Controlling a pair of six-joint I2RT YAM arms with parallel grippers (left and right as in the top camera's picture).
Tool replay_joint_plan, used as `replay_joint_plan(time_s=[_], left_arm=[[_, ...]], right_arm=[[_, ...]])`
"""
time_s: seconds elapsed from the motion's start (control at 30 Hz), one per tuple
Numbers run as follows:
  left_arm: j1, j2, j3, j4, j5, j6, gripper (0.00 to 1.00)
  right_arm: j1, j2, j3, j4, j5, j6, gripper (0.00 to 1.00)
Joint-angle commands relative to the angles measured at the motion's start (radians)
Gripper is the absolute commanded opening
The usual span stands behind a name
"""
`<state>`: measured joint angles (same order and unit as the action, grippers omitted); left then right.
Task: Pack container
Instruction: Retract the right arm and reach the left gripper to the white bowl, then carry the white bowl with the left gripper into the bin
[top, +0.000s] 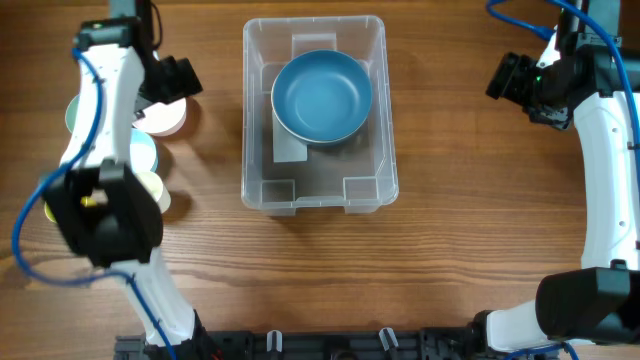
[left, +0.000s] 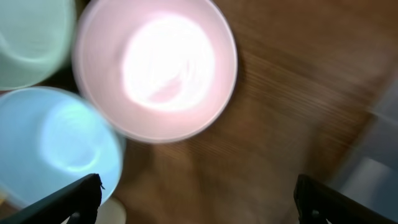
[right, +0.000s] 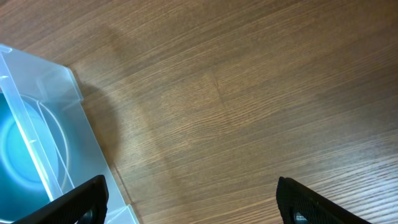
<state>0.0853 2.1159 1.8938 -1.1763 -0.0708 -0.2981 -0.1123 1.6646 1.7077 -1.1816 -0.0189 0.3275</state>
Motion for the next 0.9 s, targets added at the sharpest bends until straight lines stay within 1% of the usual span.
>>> replay_joint_plan(time_s=[0.0, 0.07, 0.13, 0.17, 0.23, 0.27, 0.33, 0.37, 0.43, 0.47, 0.5, 0.53, 0.57, 0.7, 0.8, 0.87], left_arm=[[0.003, 0.124, 0.014, 0.034, 0.024, 0.002, 1.0], [0.003, 0.163, 0.013, 0.06, 0.058, 0.002, 0.99], [0.003, 0.185, 0.013, 0.087, 0.059, 0.002, 0.93], [0.003, 0.187, 0.013, 0.097, 0.059, 0.002, 0.84], [0.003, 0.187, 0.013, 0.103, 0.059, 0.002, 0.72], [0.003, 0.187, 0.013, 0.103, 0.058, 0.002, 0.65], [0.003, 0.187, 0.013, 0.104, 0.058, 0.002, 0.33], [0.003, 0.187, 0.013, 0.104, 0.059, 0.002, 0.23], [0.002, 0.187, 0.013, 0.106, 0.058, 0.002, 0.22], [0.002, 0.187, 0.013, 0.108, 0.058, 0.002, 0.17], [0.002, 0.187, 0.013, 0.108, 0.058, 0.002, 0.1], [0.002, 0.187, 0.013, 0.108, 0.058, 0.002, 0.06], [0.002, 0.187, 0.013, 0.111, 0.058, 0.002, 0.04], [0.001, 0.177, 0.035, 0.115, 0.058, 0.006, 0.04], [-0.021, 0.133, 0.115, 0.079, 0.058, 0.061, 0.04], [-0.048, 0.087, 0.189, 0.021, 0.054, 0.075, 0.04]], right_arm=[[0.003, 0.002, -0.008, 0.011, -0.009, -0.013, 0.88], [0.003, 0.002, -0.016, 0.016, -0.009, -0.014, 0.88], [0.003, 0.012, -0.016, 0.016, -0.009, -0.014, 0.88], [0.003, 0.015, -0.017, 0.015, -0.009, -0.014, 0.88], [0.003, 0.021, -0.018, 0.015, -0.009, -0.014, 0.87], [0.003, 0.025, -0.018, 0.016, -0.009, -0.014, 0.87], [0.003, 0.03, -0.018, 0.016, -0.009, -0.014, 0.87], [0.003, 0.03, -0.018, 0.016, -0.008, -0.014, 0.87], [0.003, 0.03, -0.018, 0.016, -0.008, -0.014, 0.87], [0.003, 0.03, -0.018, 0.016, -0.008, -0.018, 0.87], [0.003, 0.03, -0.018, 0.016, -0.008, -0.018, 0.87], [0.003, 0.03, -0.018, 0.016, -0.008, -0.018, 0.87], [0.003, 0.03, -0.018, 0.016, -0.008, -0.018, 0.87], [0.003, 0.03, -0.018, 0.016, -0.008, -0.018, 0.87], [0.003, 0.03, -0.018, 0.016, -0.008, -0.021, 0.87], [0.003, 0.03, -0.018, 0.015, -0.008, -0.022, 0.87]])
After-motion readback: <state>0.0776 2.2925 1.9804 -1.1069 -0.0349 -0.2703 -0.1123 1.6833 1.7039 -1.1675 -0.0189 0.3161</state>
